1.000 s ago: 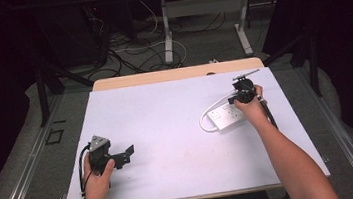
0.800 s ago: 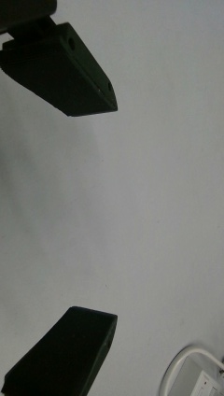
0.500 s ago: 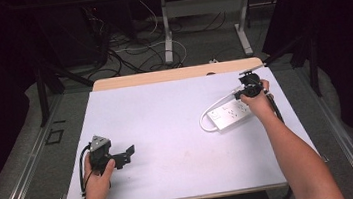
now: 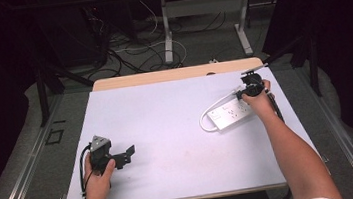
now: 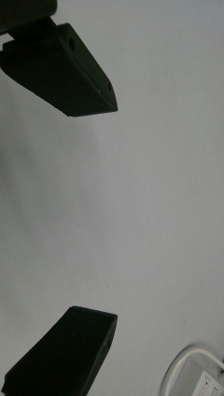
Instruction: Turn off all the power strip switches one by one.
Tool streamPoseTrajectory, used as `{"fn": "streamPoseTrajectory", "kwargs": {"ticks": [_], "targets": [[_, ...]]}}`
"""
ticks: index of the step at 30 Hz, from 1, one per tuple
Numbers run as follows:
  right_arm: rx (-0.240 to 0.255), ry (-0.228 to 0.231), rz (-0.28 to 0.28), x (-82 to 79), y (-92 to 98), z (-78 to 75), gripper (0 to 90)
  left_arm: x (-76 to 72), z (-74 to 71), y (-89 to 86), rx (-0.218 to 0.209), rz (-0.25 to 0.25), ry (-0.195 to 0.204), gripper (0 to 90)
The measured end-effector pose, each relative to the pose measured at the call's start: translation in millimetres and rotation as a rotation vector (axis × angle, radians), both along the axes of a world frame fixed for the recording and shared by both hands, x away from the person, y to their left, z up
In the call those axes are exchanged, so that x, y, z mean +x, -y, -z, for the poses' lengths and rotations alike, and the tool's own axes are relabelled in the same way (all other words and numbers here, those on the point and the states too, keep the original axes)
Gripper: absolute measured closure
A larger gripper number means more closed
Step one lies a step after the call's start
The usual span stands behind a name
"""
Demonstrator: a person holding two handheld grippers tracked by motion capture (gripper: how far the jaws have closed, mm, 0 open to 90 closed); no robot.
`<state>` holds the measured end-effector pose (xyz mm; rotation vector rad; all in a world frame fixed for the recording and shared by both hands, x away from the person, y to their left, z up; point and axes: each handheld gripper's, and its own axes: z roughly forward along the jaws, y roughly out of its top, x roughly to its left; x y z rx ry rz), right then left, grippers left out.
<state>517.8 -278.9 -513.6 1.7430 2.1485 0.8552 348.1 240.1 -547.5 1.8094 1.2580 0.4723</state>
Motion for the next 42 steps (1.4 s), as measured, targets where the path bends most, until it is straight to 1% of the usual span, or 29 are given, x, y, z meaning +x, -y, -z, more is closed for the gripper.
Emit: {"fn": "streamPoseTrajectory", "kwargs": {"ticks": [8,15,22,24,26,27,34,35,37,39,40,42], "targets": [[-0.003,-0.017,-0.006,1.1,1.6,2.2,90.0,-0.1,-0.1,-1.0,0.002,-0.001,0.002,1.7],[-0.008,-0.006,-0.004,1.2,0.6,3.2,90.0,0.0,0.0,-0.8,0.002,-0.001,0.002,1.7],[-0.010,-0.007,0.000,0.9,-1.2,2.8,90.0,-0.1,-0.1,-0.8,0.002,0.000,0.001,1.8],[-0.030,-0.002,-0.009,1.0,-0.6,3.2,90.0,0.0,0.0,-0.9,0.003,0.000,0.001,1.8],[-0.019,0.001,-0.004,0.9,-1.6,3.3,90.0,0.0,0.0,-0.9,0.002,0.000,0.001,1.8],[-0.027,0.002,-0.005,1.0,-1.2,3.4,90.0,-0.1,-0.1,-0.9,0.003,0.000,0.001,1.8],[-0.021,0.000,-0.004,0.9,-1.8,3.4,90.0,0.0,0.0,-0.7,0.003,0.000,0.000,1.8],[-0.031,0.002,-0.005,0.9,-1.6,3.5,90.0,0.1,0.1,-0.6,0.003,0.001,0.001,1.8],[-0.031,-0.001,-0.011,0.8,-2.1,3.5,90.0,0.1,0.1,-0.5,0.003,0.001,0.002,1.8],[-0.051,-0.001,-0.013,0.7,-2.6,5.1,90.0,-0.1,0.0,-0.7,0.003,0.000,0.001,1.8],[-0.046,-0.007,0.003,0.8,-3.3,5.1,90.0,-0.2,-0.1,-0.8,0.003,0.000,0.001,1.8],[-0.043,0.000,-0.009,0.9,-1.8,5.7,90.0,-0.1,0.0,-1.0,0.003,-0.001,0.002,1.8]]}}
